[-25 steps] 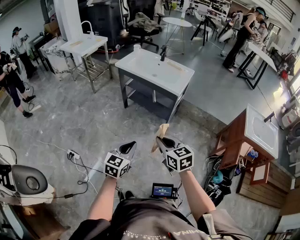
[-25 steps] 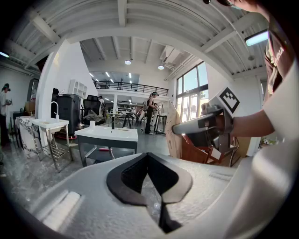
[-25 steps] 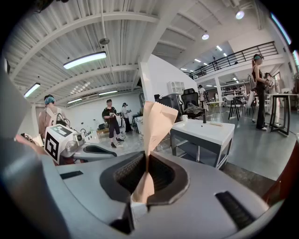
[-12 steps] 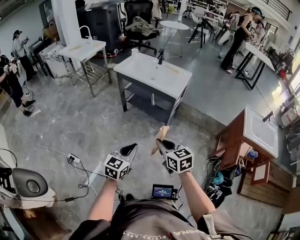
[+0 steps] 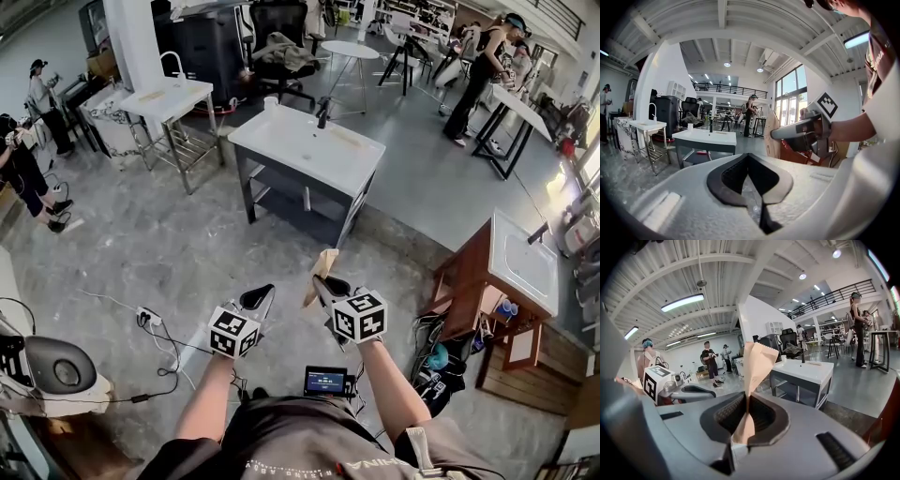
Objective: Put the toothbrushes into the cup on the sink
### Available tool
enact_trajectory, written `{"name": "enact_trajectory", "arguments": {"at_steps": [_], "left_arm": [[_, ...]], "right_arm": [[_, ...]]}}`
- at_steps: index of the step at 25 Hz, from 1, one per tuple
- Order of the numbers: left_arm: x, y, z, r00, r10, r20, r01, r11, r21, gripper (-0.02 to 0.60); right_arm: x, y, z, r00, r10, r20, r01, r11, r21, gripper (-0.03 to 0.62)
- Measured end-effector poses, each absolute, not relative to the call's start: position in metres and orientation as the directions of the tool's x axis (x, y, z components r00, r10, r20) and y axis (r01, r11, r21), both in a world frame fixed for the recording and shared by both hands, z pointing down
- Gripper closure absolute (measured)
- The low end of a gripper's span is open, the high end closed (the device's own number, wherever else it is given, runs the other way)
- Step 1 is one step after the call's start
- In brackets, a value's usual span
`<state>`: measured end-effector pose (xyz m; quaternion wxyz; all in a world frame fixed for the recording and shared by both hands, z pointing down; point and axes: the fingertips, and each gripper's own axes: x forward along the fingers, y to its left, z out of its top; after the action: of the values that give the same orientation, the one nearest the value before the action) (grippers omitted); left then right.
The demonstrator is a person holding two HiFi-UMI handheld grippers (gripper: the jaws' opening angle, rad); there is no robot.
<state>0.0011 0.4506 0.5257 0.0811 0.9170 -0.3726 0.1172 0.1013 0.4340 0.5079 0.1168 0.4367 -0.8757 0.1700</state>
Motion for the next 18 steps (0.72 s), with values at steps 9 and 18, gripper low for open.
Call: {"name": "enact_trajectory", "arguments": {"at_steps": [9,18], "left_arm": [[0.008,0.445,0.528,0.668,-0.687,0.285,-0.728,-0.683,0.060,0.571],[0.040,0.434,0.530,0.639,-0.709,0.300,-0.752,-0.657,0.051,0.571]], "right_arm": [[0.112,0.430,0.510,-0.600,-0.718,0.352,-0.798,0.567,-0.203,0.560],[0.148,0.420,0.512,-0.615,-0.709,0.344,-0.787,0.580,-0.211,0.560]]}}
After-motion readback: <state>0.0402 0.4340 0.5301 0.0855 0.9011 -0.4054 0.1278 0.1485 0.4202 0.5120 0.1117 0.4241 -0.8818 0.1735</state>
